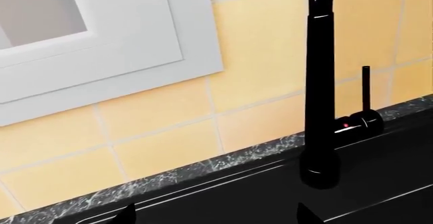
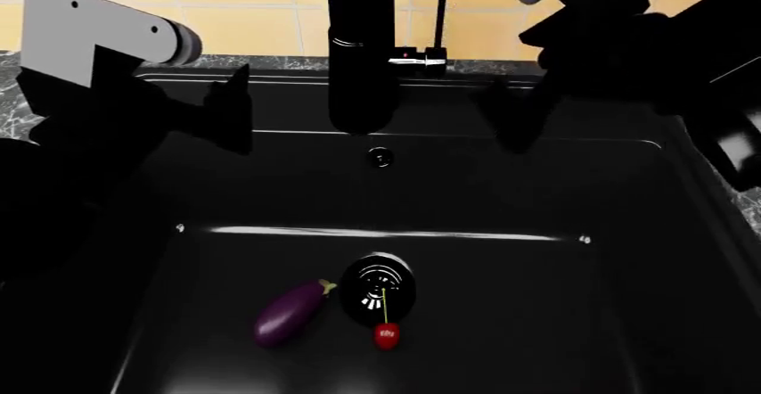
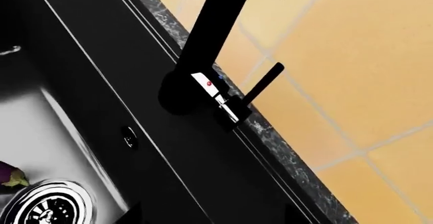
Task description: Pick up the fruits and vegetables and place them in the sink. Turn on the sink faucet to wash them. Then turn the sink off and put them in the tray.
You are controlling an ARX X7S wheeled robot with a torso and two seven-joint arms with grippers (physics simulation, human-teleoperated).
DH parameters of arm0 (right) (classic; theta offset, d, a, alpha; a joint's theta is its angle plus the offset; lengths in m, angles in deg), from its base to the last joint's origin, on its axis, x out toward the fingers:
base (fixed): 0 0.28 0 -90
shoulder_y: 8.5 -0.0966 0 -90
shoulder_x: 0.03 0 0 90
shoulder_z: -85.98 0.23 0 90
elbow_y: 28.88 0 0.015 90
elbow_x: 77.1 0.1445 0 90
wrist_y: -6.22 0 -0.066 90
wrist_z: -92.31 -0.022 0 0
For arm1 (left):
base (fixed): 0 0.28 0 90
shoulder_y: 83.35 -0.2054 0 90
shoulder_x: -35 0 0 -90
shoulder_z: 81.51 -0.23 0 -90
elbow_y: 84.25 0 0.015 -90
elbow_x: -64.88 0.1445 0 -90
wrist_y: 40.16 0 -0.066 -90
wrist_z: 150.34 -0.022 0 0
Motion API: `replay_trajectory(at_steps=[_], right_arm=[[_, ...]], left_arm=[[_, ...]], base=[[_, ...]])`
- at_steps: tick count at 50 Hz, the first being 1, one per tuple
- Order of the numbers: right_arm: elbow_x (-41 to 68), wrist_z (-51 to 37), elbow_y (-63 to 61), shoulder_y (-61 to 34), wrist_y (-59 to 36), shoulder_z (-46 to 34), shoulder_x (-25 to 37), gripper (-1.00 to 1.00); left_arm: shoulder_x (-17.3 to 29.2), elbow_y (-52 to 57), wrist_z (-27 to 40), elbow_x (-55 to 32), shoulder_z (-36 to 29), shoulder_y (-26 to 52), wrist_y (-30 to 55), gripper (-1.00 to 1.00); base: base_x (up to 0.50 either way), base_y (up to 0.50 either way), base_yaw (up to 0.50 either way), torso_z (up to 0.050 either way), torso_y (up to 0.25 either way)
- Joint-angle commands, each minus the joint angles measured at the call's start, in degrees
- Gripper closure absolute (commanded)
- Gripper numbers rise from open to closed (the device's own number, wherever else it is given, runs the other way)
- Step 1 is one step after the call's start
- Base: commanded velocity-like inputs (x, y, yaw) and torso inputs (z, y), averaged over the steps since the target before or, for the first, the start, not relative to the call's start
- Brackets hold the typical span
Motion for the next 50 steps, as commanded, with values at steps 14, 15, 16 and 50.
replay_trajectory(at_steps=[14, 15, 16, 50], right_arm=[[-0.19, 0.49, 1.58, 2.52, 4.78, -1.65, -0.21, -1.0], [0.27, 1.31, 1.2, 2.91, 4.99, -2.21, -0.11, -1.0], [0.68, 2.1, 0.87, 3.2, 5.17, -2.74, -0.02, -1.0], [4.7, 12.3, 0.43, 7.47, 13.25, -11.14, -0.88, -1.0]], left_arm=[[-0.19, -0.14, 0.06, -0.01, -0.19, 0.27, 0.16, -1.0], [-0.17, -0.05, 0.22, -0.21, -0.13, 0.4, 0.31, -1.0], [-0.12, 0.04, 0.3, -0.31, -0.1, 0.46, 0.39, -1.0], [-0.19, -0.2, 0.19, 0.15, -0.36, 0.77, 0.37, -1.0]], base=[[0.0, 0.0, 0.0, 0.0, 0.0], [0.0, 0.0, 0.0, 0.0, 0.0], [0.0, 0.0, 0.0, 0.0, 0.0], [0.0, 0.0, 0.0, 0.0, 0.0]])
